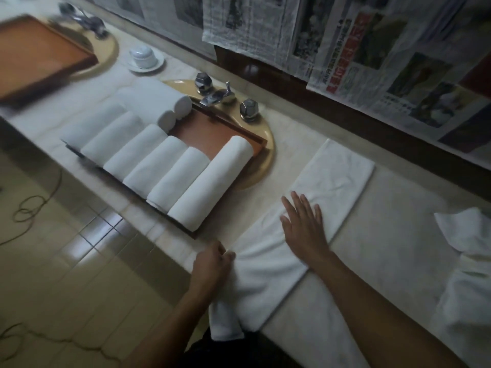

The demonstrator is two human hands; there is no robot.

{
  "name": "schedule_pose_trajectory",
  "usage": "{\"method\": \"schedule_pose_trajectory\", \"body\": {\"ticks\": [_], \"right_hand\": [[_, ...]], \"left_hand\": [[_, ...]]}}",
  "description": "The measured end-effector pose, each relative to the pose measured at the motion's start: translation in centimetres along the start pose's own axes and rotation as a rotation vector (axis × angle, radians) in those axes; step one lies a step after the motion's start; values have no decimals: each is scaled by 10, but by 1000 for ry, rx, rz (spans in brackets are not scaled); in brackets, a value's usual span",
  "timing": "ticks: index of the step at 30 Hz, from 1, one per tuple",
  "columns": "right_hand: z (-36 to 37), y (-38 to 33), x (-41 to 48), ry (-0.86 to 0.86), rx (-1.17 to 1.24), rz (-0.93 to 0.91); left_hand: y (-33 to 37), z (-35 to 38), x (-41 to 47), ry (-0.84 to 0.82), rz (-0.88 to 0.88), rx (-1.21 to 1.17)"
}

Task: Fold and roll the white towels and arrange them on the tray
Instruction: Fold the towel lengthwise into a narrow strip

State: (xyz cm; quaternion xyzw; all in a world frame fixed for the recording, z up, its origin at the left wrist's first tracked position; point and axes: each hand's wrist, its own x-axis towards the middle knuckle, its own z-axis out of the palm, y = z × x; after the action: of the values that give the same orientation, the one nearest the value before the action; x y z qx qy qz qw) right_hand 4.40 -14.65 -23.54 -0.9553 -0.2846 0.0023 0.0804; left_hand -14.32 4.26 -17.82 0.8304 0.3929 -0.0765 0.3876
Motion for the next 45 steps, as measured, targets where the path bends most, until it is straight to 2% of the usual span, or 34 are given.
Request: {"method": "schedule_pose_trajectory", "body": {"ticks": [3,7,11,13,15,17,19,22,24,28,32,34,39,45], "right_hand": [[-3,-19,-9,18,22,42],[1,-70,-60,3,68,-201],[4,-67,-75,-40,47,-191],[2,-65,-71,-52,25,-184],[3,-65,-69,-61,13,-185],[4,-64,-70,-54,0,-195],[4,-63,-70,-48,-9,-193],[3,-66,-71,-53,-2,-191],[2,-67,-73,-58,14,-193],[0,-67,-73,-64,21,-184],[-1,-67,-73,-73,21,-180],[-1,-68,-71,-99,19,-177],[-7,-76,-66,-206,82,-146],[-22,-82,-78,-76,307,32]], "left_hand": [[0,1,-3,20,29,9],[1,-2,-3,-5,61,-23],[-5,-16,-13,-198,4,-45],[-19,-21,-25,-233,55,90],[-34,-26,-41,-213,94,263],[-51,-32,-54,-187,103,338],[-71,-39,-63,-199,96,201],[-92,-57,-79,-293,110,-195],[-101,-67,-84,-289,109,-232],[-132,-72,-75,-168,85,-91],[-167,-58,-69,-253,-7,105],[-171,-53,-67,-210,-12,172],[-138,-68,-55,-48,135,160],[-74,-80,-34,-69,455,80]]}}
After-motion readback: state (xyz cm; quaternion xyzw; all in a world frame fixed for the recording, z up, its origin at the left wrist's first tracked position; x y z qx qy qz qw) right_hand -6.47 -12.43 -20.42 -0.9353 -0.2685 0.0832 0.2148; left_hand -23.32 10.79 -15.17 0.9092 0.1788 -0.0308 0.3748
